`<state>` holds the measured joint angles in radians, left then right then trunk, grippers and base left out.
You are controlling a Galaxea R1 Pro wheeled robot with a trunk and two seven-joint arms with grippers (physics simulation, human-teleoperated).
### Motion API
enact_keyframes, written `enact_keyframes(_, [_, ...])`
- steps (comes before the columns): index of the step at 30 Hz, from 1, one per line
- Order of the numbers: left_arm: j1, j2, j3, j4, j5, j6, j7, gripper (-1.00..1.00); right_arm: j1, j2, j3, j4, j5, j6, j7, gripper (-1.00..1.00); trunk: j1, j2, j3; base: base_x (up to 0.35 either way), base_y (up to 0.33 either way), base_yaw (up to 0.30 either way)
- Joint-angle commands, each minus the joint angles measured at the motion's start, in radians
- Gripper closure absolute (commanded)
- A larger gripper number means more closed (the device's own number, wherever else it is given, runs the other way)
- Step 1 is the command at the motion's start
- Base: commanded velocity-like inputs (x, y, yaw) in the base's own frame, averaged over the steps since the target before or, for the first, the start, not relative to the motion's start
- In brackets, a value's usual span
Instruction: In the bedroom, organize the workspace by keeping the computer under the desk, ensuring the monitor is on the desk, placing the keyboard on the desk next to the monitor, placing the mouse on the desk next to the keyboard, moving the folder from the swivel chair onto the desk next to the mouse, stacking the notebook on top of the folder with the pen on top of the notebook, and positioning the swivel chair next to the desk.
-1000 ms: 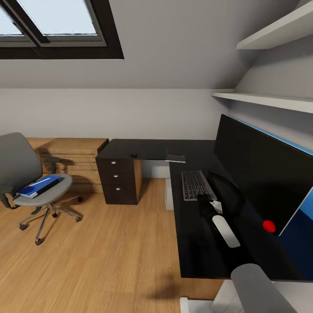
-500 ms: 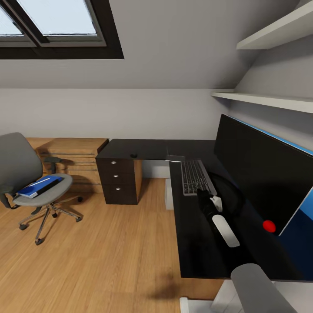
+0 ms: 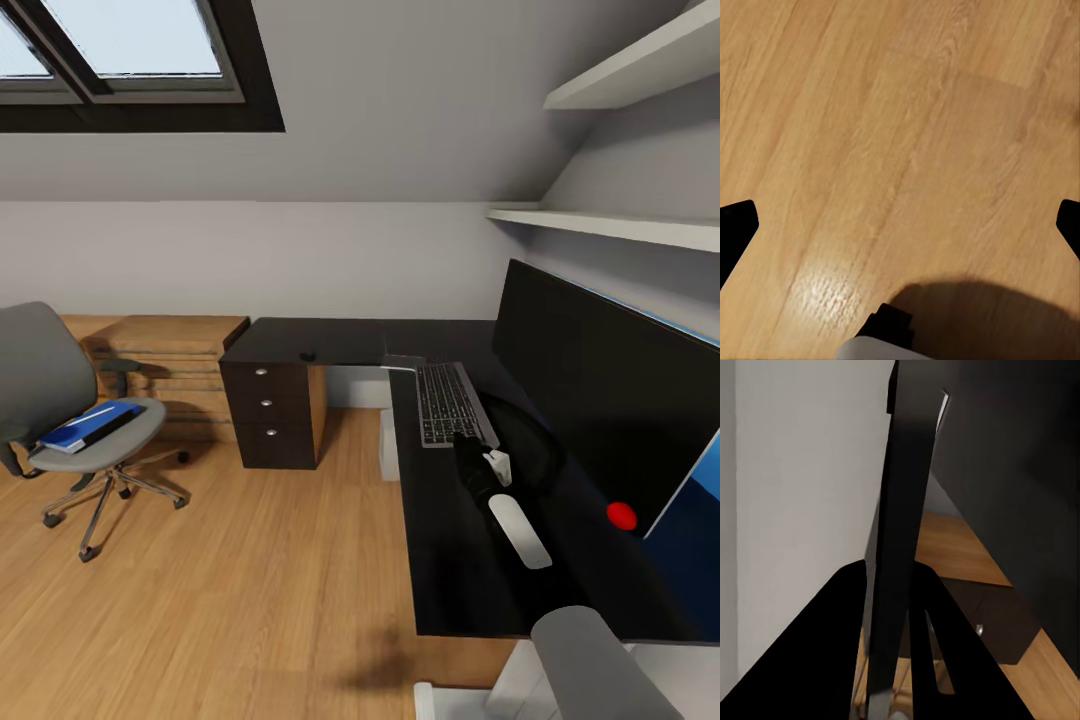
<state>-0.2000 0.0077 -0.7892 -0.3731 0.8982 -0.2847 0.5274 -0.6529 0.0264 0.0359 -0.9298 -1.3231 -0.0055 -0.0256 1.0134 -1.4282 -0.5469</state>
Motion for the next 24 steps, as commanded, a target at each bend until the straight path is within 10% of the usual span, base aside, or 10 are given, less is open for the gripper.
enact_keyframes(1, [-0.001, 0.001, -0.008, -0.001, 0.010, -0.005, 0.005, -1.00, -0.001, 0.000, 0.001, -0.001, -0.008, -0.001, -0.002, 1.00, 0.004, -0.008, -0.004, 0.000, 0.000, 0.000])
enact_keyframes(24, [-0.001, 0.000, -0.008, -0.001, 0.010, -0.005, 0.005, -1.00, 0.000, 0.000, 0.000, -0.001, -0.008, -0.001, -0.002, 1.00, 0.092, -0.169, -0.076, 0.000, 0.000, 0.000])
